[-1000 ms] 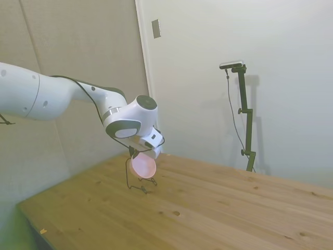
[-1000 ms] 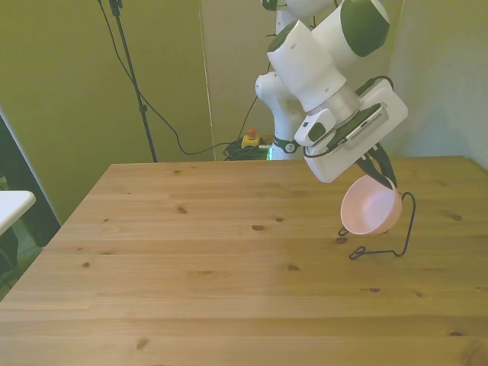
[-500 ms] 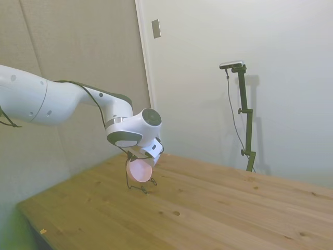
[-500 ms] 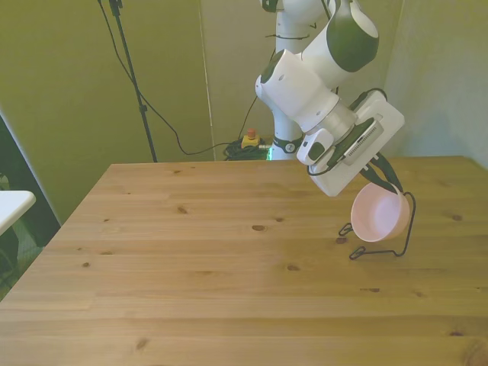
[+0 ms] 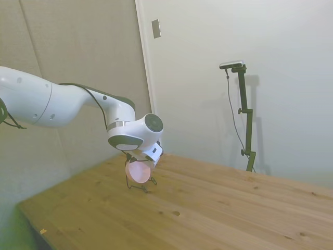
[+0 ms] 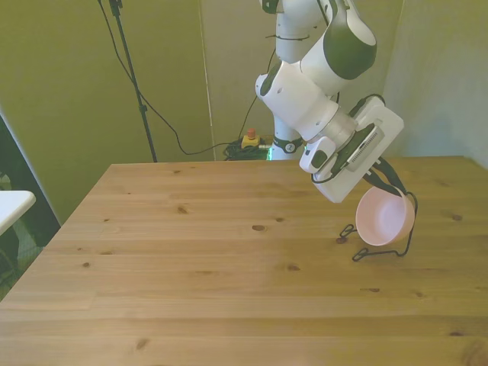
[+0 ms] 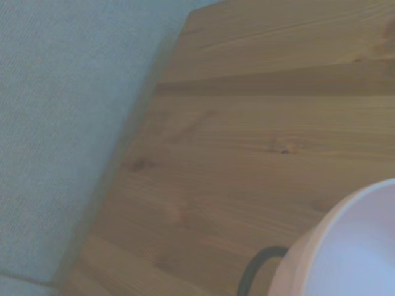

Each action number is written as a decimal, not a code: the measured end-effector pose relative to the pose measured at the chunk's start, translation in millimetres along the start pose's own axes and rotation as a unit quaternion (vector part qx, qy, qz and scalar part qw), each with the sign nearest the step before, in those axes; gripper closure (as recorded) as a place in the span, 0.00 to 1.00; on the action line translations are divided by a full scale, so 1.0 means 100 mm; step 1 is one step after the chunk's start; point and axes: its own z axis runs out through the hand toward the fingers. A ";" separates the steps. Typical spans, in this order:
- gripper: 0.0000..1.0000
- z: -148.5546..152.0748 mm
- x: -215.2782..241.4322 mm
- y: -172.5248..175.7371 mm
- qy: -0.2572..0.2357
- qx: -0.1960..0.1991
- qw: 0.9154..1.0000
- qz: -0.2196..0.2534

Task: Load the bowl

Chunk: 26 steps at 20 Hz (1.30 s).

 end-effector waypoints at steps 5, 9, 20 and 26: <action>1.00 0.00 0.02 0.04 -0.003 0.007 1.000 -0.003; 1.00 -0.01 0.05 0.10 -0.007 0.007 1.000 -0.002; 0.00 -0.03 0.09 0.19 -0.008 0.007 1.000 0.006; 0.00 -0.09 0.10 0.17 -0.007 0.008 1.000 0.004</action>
